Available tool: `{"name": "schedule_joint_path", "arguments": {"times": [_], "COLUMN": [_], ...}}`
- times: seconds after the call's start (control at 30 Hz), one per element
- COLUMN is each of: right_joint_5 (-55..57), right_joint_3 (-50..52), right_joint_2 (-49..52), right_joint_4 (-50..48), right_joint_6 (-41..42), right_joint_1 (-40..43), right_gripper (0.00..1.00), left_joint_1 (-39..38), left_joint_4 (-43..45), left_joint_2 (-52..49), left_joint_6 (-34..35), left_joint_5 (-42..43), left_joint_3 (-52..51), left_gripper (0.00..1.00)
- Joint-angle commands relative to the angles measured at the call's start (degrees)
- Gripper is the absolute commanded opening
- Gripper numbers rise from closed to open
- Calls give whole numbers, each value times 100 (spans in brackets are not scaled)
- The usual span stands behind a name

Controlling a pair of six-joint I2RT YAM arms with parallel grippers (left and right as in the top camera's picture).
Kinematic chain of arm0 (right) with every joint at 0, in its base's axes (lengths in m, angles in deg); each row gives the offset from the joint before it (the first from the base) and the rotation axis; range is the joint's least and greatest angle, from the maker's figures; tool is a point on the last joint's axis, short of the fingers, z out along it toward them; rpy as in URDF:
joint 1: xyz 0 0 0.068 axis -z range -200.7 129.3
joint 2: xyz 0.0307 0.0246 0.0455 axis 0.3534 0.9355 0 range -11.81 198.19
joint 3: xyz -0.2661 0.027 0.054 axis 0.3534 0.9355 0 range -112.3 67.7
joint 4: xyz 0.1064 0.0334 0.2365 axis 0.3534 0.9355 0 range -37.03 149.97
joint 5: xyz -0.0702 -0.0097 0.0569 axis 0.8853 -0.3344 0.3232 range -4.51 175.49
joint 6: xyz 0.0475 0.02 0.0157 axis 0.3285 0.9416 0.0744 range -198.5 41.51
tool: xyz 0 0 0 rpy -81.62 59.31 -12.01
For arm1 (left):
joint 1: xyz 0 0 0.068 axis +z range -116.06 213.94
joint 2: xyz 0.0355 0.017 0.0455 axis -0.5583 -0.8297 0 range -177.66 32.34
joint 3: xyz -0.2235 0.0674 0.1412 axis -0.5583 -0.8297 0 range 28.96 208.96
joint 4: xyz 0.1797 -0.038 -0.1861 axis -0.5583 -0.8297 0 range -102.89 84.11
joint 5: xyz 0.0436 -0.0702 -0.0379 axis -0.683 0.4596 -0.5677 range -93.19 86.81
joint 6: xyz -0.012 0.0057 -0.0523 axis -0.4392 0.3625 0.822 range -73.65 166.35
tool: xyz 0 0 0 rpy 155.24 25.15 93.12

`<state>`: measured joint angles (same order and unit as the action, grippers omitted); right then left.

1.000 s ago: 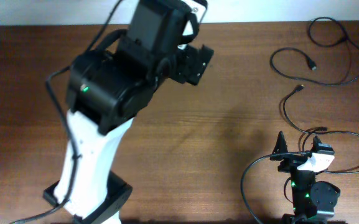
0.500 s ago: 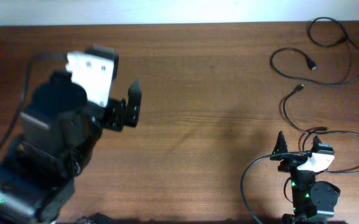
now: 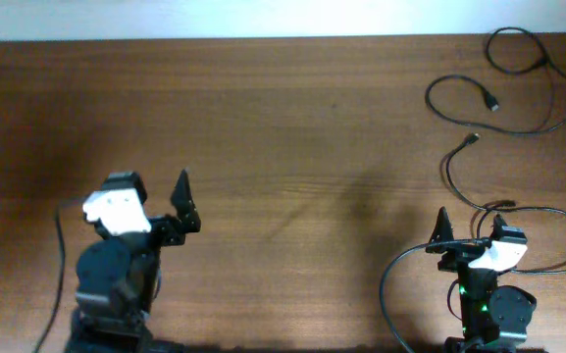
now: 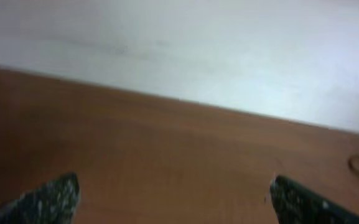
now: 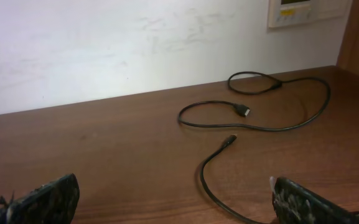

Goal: Untangle cables

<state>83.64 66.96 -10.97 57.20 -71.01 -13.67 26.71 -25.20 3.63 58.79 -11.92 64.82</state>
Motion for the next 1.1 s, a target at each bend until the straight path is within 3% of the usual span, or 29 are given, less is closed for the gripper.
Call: {"name": "schedule_joint_path", "arguments": {"times": [0.0, 0.17, 0.43, 0.57, 0.73, 1.07], "right_joint_5": [-74, -74, -74, -74, -74, -74], "right_joint_3": [42, 42, 42, 42, 42, 42], "right_joint_2": [-52, -52, -52, -52, -52, -52], "right_joint_4": [7, 7, 7, 7, 7, 7], "right_joint_6": [31, 31, 33, 33, 31, 31], "right_joint_1": [-22, -22, -22, -22, -22, -22], "right_gripper": [98, 98, 98, 98, 99, 99], "left_joint_1": [275, 328, 339, 501, 671, 767], "left_joint_4": [625, 1928, 2647, 2667, 2704, 1440], "left_joint_2": [684, 1231, 1504, 1827, 2461, 2815], "left_joint_6": [815, 520, -662, -1274, -1338, -1427], "left_joint_5": [37, 15, 87, 369, 761, 800], "left_joint_3": [-1078, -2282, -2953, -3101, -3539, -3534], "left_gripper": [99, 99, 99, 99, 99, 99]}}
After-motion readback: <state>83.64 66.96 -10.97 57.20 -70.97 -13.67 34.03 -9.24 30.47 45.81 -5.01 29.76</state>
